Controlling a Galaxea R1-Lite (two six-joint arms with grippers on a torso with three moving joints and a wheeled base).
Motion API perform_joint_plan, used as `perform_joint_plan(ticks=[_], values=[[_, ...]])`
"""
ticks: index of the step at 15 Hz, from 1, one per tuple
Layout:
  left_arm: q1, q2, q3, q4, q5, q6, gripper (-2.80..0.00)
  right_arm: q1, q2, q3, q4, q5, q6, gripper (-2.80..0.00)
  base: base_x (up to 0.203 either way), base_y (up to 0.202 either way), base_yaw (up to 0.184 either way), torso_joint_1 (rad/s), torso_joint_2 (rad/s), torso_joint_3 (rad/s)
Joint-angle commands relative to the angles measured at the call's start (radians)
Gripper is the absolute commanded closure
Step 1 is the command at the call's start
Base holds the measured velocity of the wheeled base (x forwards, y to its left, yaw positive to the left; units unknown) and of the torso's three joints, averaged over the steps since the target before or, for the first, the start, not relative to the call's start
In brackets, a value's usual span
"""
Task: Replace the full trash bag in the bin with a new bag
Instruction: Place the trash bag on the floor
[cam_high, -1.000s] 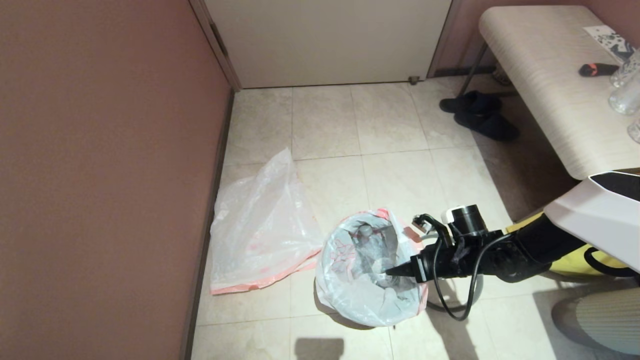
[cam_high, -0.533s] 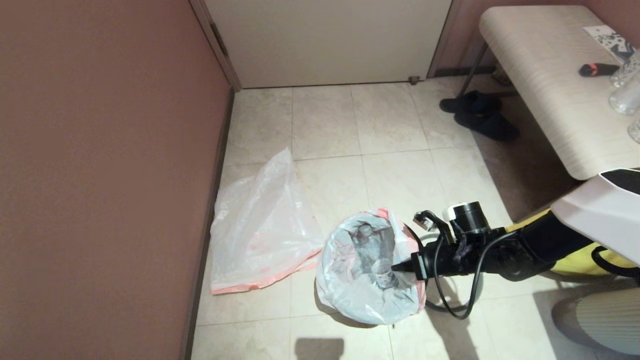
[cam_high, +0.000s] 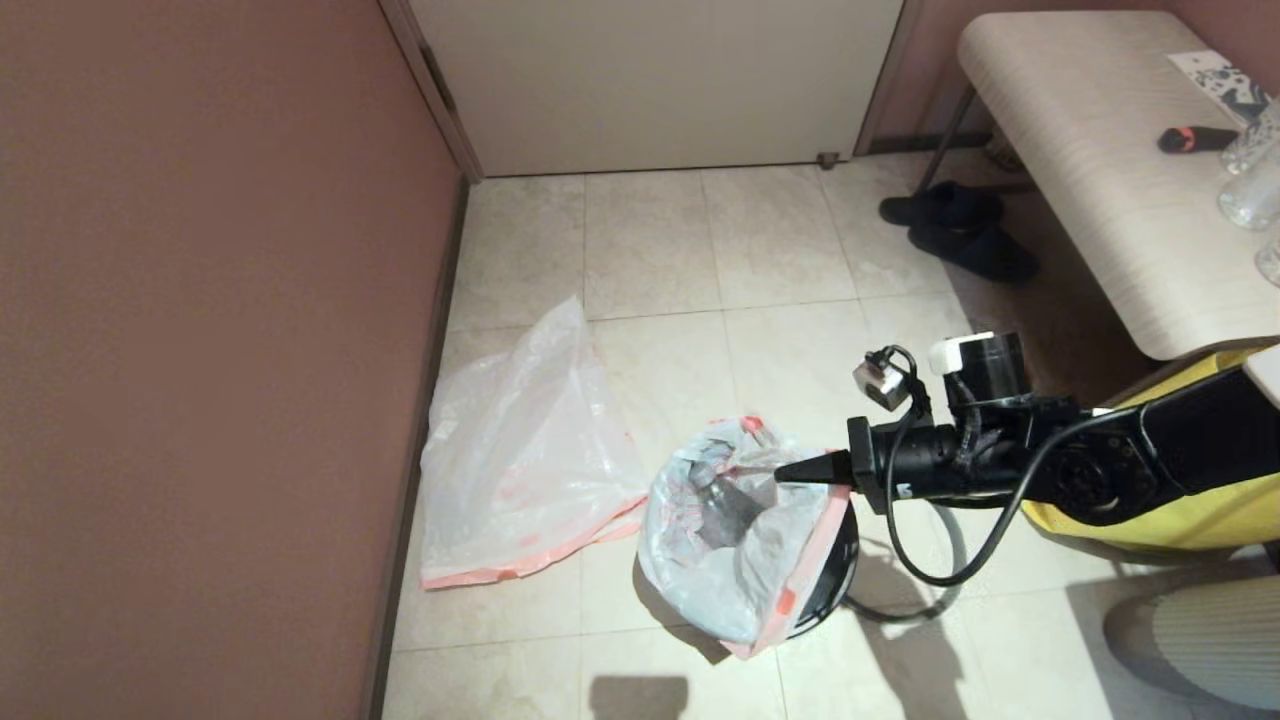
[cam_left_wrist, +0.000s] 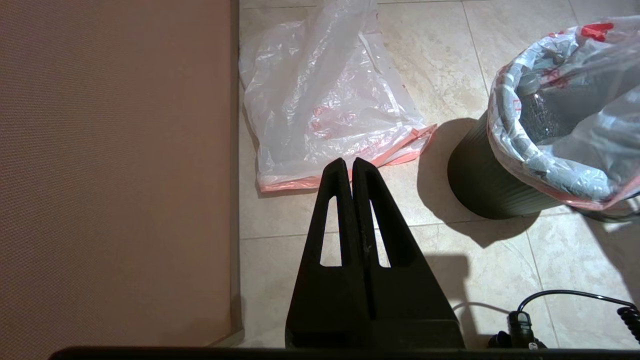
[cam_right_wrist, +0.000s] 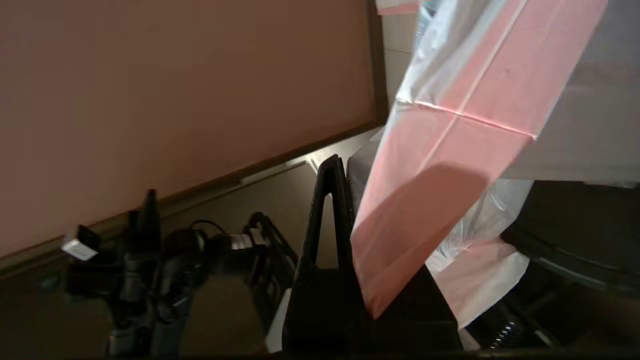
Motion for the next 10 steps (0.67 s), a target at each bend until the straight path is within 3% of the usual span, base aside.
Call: perform_joint_plan(ticks=[1,10], values=[[0.000,0.000,0.000,0.000,0.000,-0.001,0.00,0.015,-0.096,-0.004,-0.001,0.008,0.035,0.00,0.000,0.000,0.000,0.000,0.00,0.000],[0.000,0.000,0.000,0.000,0.000,-0.001,0.00,0.108,-0.298,-0.007,0.008,0.000,0.038,0.00,0.000,0.000,0.000,0.000,0.00,0.000]])
